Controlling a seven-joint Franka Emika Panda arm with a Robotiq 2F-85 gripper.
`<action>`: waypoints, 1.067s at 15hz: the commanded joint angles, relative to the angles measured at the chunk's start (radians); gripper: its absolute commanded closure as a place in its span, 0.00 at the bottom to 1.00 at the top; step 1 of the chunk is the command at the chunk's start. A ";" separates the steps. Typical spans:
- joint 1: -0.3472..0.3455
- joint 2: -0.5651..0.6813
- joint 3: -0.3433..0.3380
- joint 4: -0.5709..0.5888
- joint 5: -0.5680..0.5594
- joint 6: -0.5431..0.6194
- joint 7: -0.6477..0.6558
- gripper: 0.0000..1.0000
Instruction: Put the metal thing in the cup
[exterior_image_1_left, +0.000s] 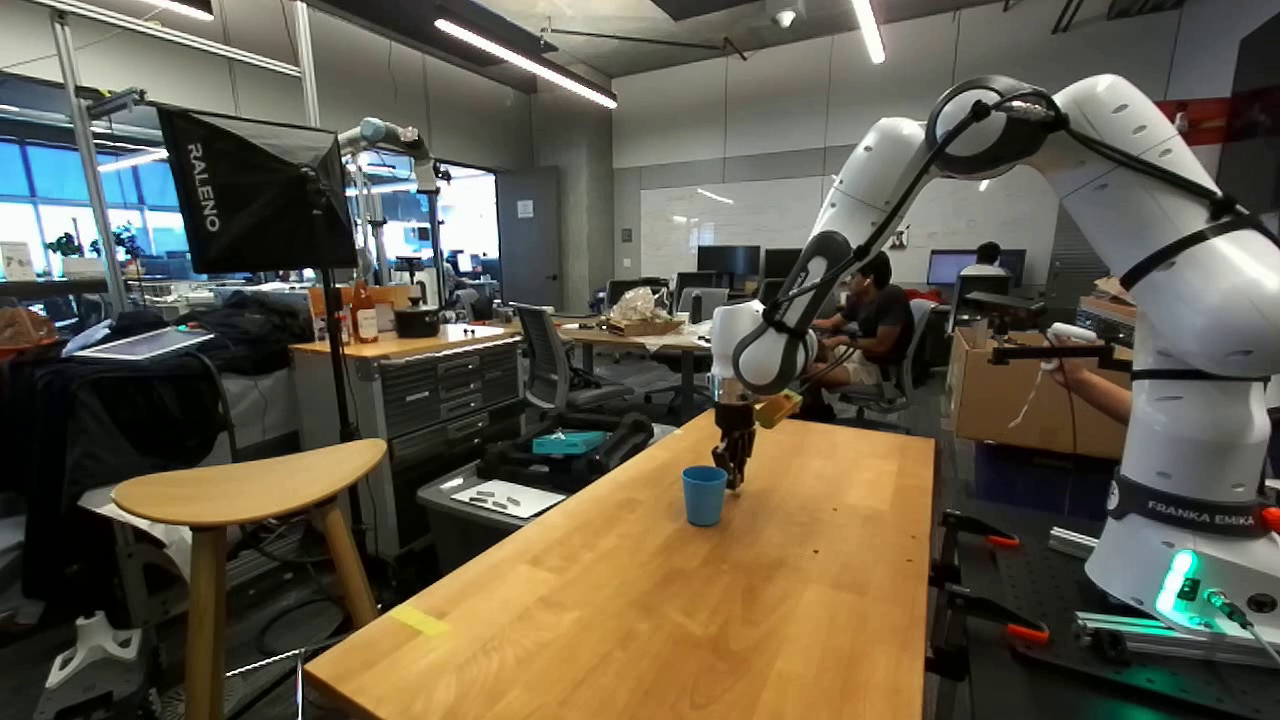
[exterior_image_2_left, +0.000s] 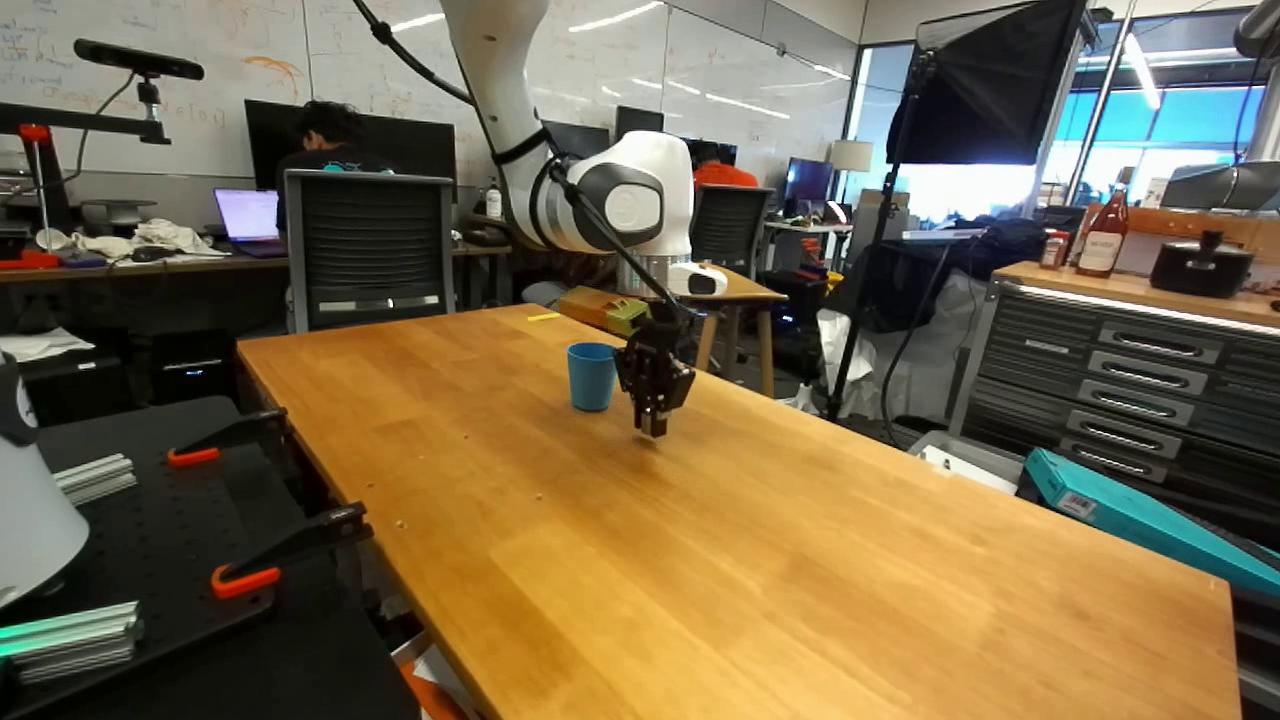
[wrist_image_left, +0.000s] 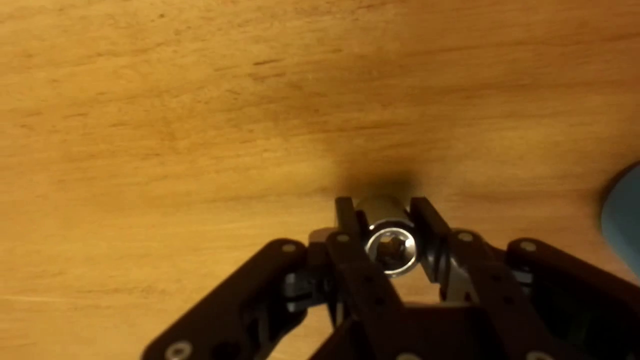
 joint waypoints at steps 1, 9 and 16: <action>-0.019 -0.072 0.035 0.028 0.032 -0.081 -0.035 0.90; -0.052 -0.201 0.143 0.033 0.191 -0.271 -0.146 0.90; -0.042 -0.210 0.155 0.030 0.251 -0.254 -0.191 0.90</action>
